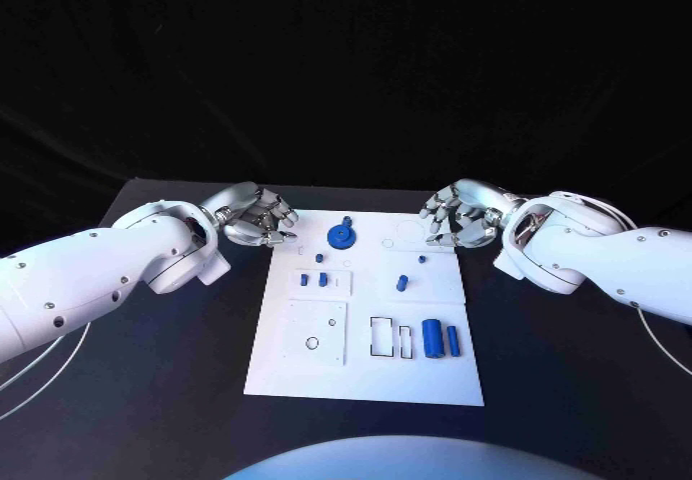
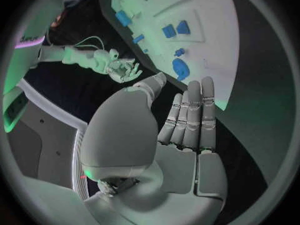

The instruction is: Assemble the parts on the task board

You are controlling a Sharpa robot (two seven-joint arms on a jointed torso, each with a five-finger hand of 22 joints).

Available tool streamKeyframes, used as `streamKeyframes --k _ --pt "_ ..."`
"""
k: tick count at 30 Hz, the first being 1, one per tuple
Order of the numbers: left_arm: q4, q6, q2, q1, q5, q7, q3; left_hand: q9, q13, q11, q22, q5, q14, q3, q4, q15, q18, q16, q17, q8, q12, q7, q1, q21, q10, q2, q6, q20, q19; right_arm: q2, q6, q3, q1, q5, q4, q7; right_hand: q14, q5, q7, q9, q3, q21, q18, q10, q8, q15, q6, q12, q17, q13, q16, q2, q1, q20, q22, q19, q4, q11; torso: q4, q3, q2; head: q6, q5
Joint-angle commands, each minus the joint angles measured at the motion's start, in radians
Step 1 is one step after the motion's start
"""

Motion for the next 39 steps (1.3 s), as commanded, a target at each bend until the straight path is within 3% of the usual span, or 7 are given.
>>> streamKeyframes --k 1,7,12,20,34,36,39 --pt "0.014 0.057 -0.007 0.000 0.449 0.172 0.002 0.004 0.002 -0.005 -0.011 0.006 0.003 0.010 0.000 -0.007 0.015 -0.008 -0.003 0.017 0.027 0.040 0.024 -0.011 0.018 0.024 0.008 -0.006 0.018 0.001 0.049 0.000 -0.008 -0.212 0.004 -0.036 0.044 0.008 -0.003 -0.006 0.036 0.003 0.014 -0.011 0.004 -0.009 0.092 -0.012 0.007 -0.028 -0.006 0.008 0.031 -0.006 0.005 0.002 -0.007 0.006 0.0037 0.0006 0.000 0.002 -0.008" --pt "0.044 0.057 -0.026 0.000 0.632 0.270 0.002 0.008 -0.005 -0.024 -0.008 0.008 0.014 0.058 -0.002 -0.023 0.015 -0.014 -0.001 0.047 0.045 0.021 0.031 -0.002 0.092 0.032 0.052 -0.022 0.030 0.010 0.061 0.000 -0.023 -0.332 0.006 -0.084 0.044 0.015 -0.008 -0.015 0.066 0.005 0.013 0.016 0.000 -0.010 0.116 -0.046 0.003 -0.075 -0.009 -0.011 0.011 -0.010 0.011 0.006 0.005 0.002 0.0005 -0.0018 0.002 0.003 -0.012" --pt "0.060 0.066 -0.034 -0.001 0.679 0.291 0.002 0.008 -0.008 -0.026 -0.007 0.008 0.015 0.067 -0.002 -0.025 0.014 -0.015 0.000 0.050 0.042 0.019 0.030 -0.001 0.102 0.031 0.057 -0.024 0.031 0.017 0.086 0.000 -0.035 -0.388 0.009 -0.105 0.045 0.014 -0.023 -0.017 0.077 0.005 0.013 0.044 0.005 -0.024 0.145 -0.067 -0.001 -0.105 -0.012 -0.020 -0.013 -0.020 0.014 0.010 0.020 -0.010 0.0027 -0.0002 0.002 0.001 -0.014" --pt "0.064 0.087 -0.037 -0.001 0.738 0.306 0.002 0.005 -0.013 -0.025 -0.007 0.007 0.014 0.070 -0.004 -0.024 0.014 -0.018 0.000 0.048 0.035 0.022 0.026 -0.001 0.103 0.020 0.053 -0.025 0.029 0.033 0.095 0.000 -0.055 -0.429 0.015 -0.103 0.043 0.042 -0.023 -0.022 0.071 -0.008 0.013 0.065 0.002 -0.021 0.163 -0.089 -0.012 -0.130 -0.019 -0.024 -0.052 -0.021 0.009 0.008 0.031 -0.008 0.0017 0.0007 0.002 -0.001 -0.011" --pt "0.064 0.088 -0.039 -0.001 0.740 0.306 0.002 0.004 -0.014 -0.024 -0.007 0.008 0.013 0.073 -0.007 -0.024 0.013 -0.019 0.000 0.047 0.032 0.023 0.028 -0.001 0.103 0.018 0.052 -0.025 0.029 0.058 0.088 0.000 -0.072 -0.421 -0.018 -0.105 0.042 0.052 -0.022 -0.024 0.117 -0.019 0.015 0.090 0.004 -0.021 0.191 -0.119 -0.018 -0.159 -0.022 0.002 -0.030 -0.019 0.006 0.007 0.021 -0.008 0.0029 -0.0002 0.002 -0.002 -0.012" --pt "0.064 0.088 -0.039 -0.001 0.738 0.305 0.002 0.004 -0.014 -0.024 -0.007 0.008 0.013 0.073 -0.007 -0.024 0.013 -0.019 0.000 0.047 0.032 0.023 0.028 -0.001 0.103 0.018 0.052 -0.025 0.029 0.061 0.083 0.000 -0.075 -0.425 -0.023 -0.107 0.035 0.035 -0.020 -0.024 0.152 -0.045 0.020 0.098 0.007 -0.021 0.202 -0.135 -0.040 -0.171 -0.036 0.022 -0.021 -0.018 -0.008 -0.004 0.018 -0.006 0.0027 0.0000 0.001 -0.002 -0.012" --pt "0.064 0.086 -0.040 -0.001 0.736 0.304 0.002 0.004 -0.016 -0.023 -0.007 0.008 0.012 0.075 -0.008 -0.023 0.013 -0.020 0.000 0.047 0.030 0.023 0.028 -0.001 0.102 0.018 0.050 -0.025 0.028 0.065 0.081 0.000 -0.078 -0.433 -0.030 -0.111 0.032 0.019 -0.021 -0.021 0.189 -0.063 0.023 0.107 0.010 -0.021 0.212 -0.152 -0.050 -0.183 -0.042 0.033 -0.017 -0.018 -0.017 -0.011 0.009 -0.006 0.0019 0.0003 0.002 -0.002 -0.012"
